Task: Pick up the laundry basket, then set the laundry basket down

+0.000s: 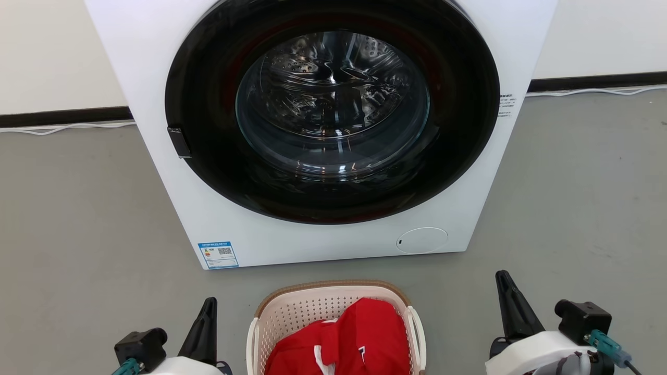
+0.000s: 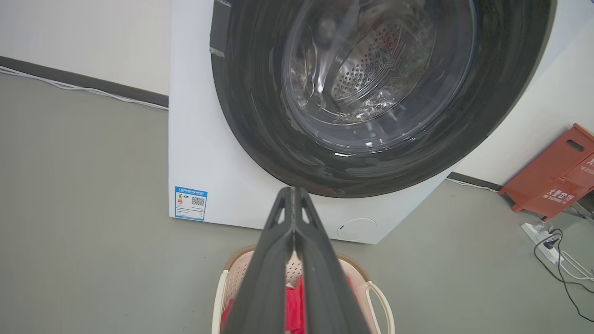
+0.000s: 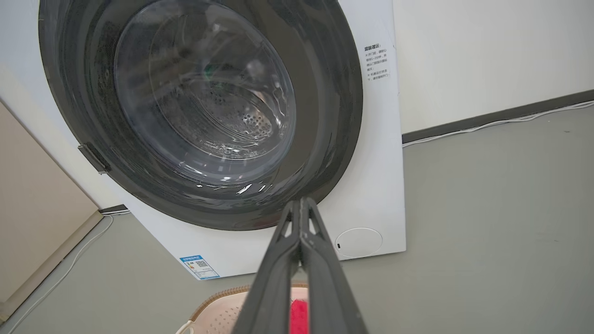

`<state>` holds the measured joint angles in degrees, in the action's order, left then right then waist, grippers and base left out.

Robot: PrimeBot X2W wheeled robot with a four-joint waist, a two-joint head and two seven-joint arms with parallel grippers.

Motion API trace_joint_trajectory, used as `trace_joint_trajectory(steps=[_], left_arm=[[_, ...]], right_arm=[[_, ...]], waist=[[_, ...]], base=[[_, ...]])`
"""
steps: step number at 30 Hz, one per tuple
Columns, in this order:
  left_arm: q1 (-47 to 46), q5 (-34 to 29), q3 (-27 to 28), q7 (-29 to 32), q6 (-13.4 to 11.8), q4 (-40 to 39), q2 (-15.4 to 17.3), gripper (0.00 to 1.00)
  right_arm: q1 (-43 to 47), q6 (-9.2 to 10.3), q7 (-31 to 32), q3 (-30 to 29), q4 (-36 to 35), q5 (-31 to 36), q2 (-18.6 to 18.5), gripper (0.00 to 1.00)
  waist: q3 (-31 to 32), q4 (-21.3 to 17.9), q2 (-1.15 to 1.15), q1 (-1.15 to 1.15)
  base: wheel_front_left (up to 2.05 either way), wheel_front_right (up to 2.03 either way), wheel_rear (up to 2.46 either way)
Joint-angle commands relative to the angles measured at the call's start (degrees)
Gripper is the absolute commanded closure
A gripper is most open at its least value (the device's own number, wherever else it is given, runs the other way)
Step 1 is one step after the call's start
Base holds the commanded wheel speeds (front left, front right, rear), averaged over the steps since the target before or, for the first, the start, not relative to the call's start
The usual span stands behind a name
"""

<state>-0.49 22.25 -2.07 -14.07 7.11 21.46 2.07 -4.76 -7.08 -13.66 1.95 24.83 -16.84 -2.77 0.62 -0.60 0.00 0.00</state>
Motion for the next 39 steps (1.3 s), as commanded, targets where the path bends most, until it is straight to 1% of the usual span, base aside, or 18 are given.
trace_joint_trajectory(steps=[1, 2, 5, 7, 39], left_arm=[[-2.0, 2.09, 0.47, 0.57, 0.02, -1.72, 0.32, 1.0], [-2.0, 2.66, 0.54, 0.73, 0.02, -1.79, 0.33, 1.0], [-2.06, 4.34, 0.72, 1.21, 0.03, -1.92, 0.34, 1.0], [-2.15, 5.48, 0.85, 1.54, 0.04, -2.01, 0.35, 1.0], [-3.17, 23.73, 3.02, 6.9, 0.13, -3.53, 0.48, 1.0]], right_arm=[[-2.09, -0.02, 0.52, -0.38, -1.76, -2.15, -0.07, 1.0], [-2.06, -0.02, 0.68, -0.44, -1.86, -2.77, -0.07, 1.0], [-2.01, -0.03, 1.16, -0.63, -2.07, -4.57, -0.07, 1.0], [-2.03, -0.04, 1.48, -0.76, -2.21, -5.8, -0.07, 1.0], [-1.88, -0.14, 6.77, -2.95, -4.64, -25.49, -0.08, 1.0]], waist=[[0.06, 0.02, 0.0, 0.12], [0.09, 0.02, 0.0, 0.12], [0.0, 0.03, 0.0, 0.03], [-0.06, 0.04, 0.0, 0.0], [-0.28, 0.2, 0.0, 0.0]], base=[[0.0, 0.0, 0.0], [0.0, 0.0, 0.0], [0.0, 0.0, 0.0], [0.0, 0.0, 0.0], [0.0, 0.0, 0.0]])
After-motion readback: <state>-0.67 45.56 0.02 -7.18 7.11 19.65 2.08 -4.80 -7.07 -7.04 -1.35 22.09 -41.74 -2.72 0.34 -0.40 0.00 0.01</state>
